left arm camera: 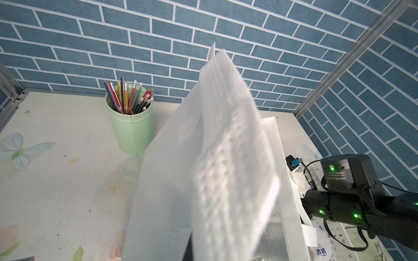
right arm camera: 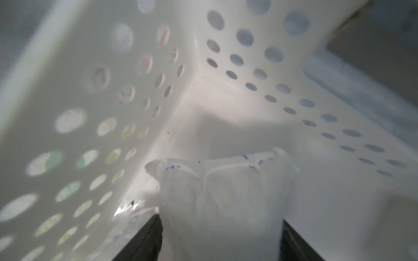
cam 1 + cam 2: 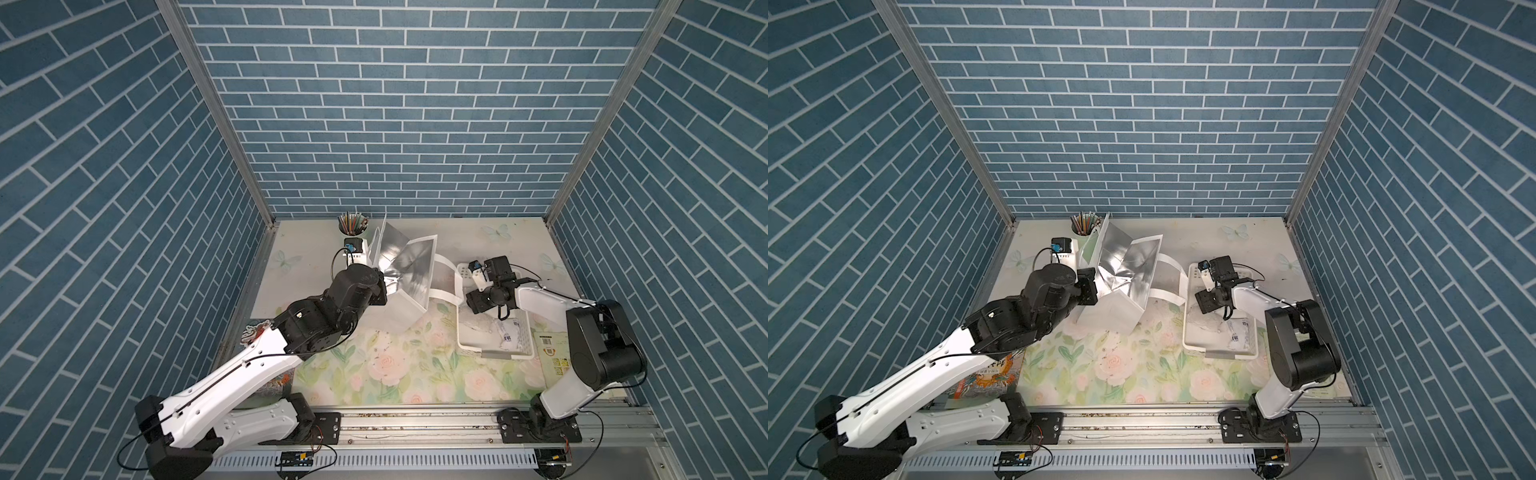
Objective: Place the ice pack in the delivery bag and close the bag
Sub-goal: Pick up the ice pack from the bin, then place the ice pack in the delivery bag.
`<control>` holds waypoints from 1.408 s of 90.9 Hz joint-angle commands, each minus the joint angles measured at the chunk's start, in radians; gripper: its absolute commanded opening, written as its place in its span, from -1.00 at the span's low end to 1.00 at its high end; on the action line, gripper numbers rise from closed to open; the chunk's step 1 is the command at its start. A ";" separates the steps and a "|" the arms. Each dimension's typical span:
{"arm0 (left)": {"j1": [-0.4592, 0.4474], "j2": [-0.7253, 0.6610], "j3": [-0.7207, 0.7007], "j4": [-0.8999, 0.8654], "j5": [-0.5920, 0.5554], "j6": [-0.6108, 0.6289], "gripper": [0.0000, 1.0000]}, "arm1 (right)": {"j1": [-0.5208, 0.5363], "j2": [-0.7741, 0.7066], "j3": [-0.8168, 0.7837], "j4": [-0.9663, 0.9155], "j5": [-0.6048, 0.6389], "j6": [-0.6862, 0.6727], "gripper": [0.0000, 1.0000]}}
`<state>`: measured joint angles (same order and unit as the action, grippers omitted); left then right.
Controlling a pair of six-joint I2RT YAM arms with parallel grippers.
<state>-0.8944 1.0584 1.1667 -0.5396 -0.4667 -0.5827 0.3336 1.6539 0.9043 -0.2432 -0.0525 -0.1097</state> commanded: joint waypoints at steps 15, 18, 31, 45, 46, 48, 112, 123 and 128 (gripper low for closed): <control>0.011 0.004 0.029 -0.011 -0.004 0.014 -1.00 | -0.005 0.095 0.059 -0.013 0.022 0.049 0.38; 0.011 0.004 0.029 -0.010 -0.006 0.014 -1.00 | -0.005 0.098 0.063 -0.014 0.026 0.055 0.36; 0.012 0.006 0.028 0.001 -0.003 0.012 -1.00 | -0.005 0.079 0.040 0.019 0.038 0.088 0.10; 0.012 0.007 0.030 0.001 0.004 0.014 -1.00 | -0.006 0.021 0.013 0.033 0.045 0.111 -0.30; 0.012 0.008 0.030 0.001 0.005 0.014 -1.00 | -0.006 0.014 0.011 0.034 0.046 0.114 -0.32; 0.012 0.006 0.029 0.000 0.005 0.014 -1.00 | -0.005 -0.001 0.008 0.031 0.051 0.118 -0.39; 0.014 0.005 0.031 0.016 0.026 0.013 -1.00 | 0.379 -0.360 0.472 -0.071 -0.068 0.358 -1.00; 0.014 0.006 0.029 0.016 0.027 0.008 -1.00 | 0.458 -0.199 0.599 -0.159 -0.058 0.336 -1.00; 0.014 0.010 0.031 0.017 0.028 0.006 -1.00 | 0.480 -0.138 0.636 -0.190 -0.051 0.330 -1.00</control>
<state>-0.8875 1.0603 1.1721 -0.5400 -0.4412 -0.5823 0.7742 1.3952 1.4879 -0.3130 -0.1188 0.2203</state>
